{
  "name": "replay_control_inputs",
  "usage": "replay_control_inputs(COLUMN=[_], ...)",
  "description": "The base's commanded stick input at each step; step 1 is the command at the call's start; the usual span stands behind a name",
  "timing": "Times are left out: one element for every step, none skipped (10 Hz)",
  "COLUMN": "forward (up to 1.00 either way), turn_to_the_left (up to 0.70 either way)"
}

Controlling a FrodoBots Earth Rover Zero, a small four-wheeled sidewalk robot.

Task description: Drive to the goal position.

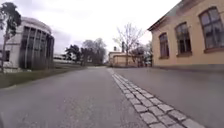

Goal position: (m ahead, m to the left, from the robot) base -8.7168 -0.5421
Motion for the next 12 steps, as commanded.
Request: replay_control_inputs(forward=[1.00, 1.00, 1.00, 1.00, 1.00, 1.00, 1.00, 1.00, 1.00, 1.00, 1.00, 1.00], turn_to_the_left=[0.40, 0.40, 0.17, 0.00, 0.00, 0.00, 0.00, 0.00, 0.00, 0.00, 0.00, 0.00])
